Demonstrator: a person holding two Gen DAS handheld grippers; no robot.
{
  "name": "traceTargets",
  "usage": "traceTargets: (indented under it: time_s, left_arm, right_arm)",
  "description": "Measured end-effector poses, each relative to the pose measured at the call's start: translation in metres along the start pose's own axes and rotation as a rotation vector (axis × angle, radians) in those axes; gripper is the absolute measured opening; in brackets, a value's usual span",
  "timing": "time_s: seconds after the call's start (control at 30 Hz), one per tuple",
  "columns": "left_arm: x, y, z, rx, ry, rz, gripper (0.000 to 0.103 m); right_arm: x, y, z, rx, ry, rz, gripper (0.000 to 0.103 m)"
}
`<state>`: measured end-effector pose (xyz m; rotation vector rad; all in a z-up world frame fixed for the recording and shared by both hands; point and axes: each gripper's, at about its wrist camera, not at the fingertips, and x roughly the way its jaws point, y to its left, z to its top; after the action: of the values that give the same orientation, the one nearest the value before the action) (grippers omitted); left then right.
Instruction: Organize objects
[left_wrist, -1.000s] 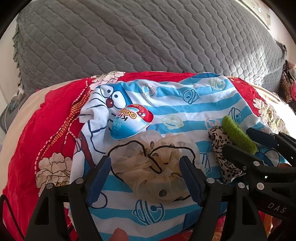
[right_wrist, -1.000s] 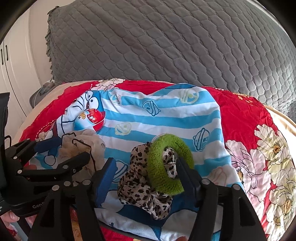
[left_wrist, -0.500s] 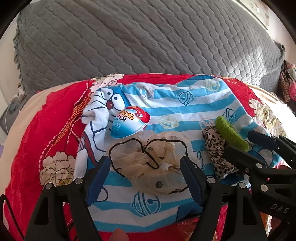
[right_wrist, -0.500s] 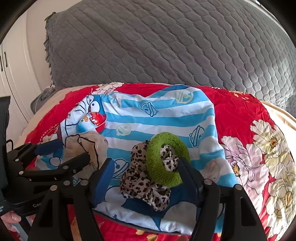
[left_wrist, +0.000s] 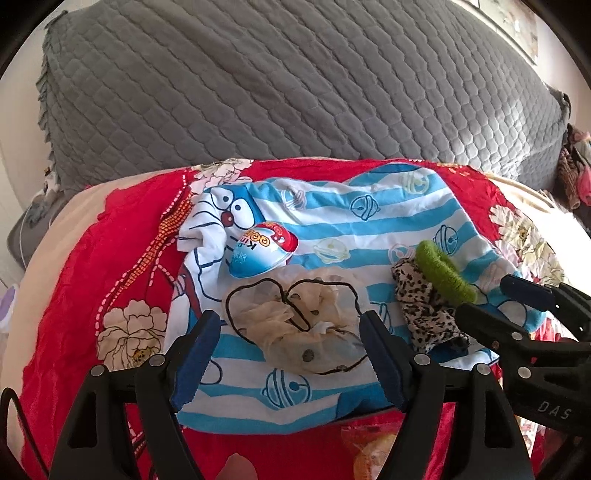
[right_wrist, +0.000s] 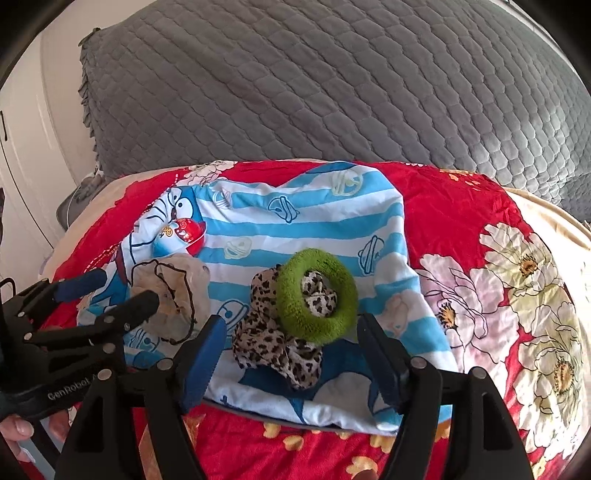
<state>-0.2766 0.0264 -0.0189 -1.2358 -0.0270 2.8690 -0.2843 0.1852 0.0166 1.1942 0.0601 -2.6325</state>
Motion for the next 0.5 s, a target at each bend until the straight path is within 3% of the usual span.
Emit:
traceTargets:
  time_s: [0.5]
  left_arm:
    - [-0.031,-0.010,0.000,0.028,-0.009,0.009,0.079]
  right_arm:
    - [-0.038,0.002,0.001,-0.032,0.004,0.004,0.076]
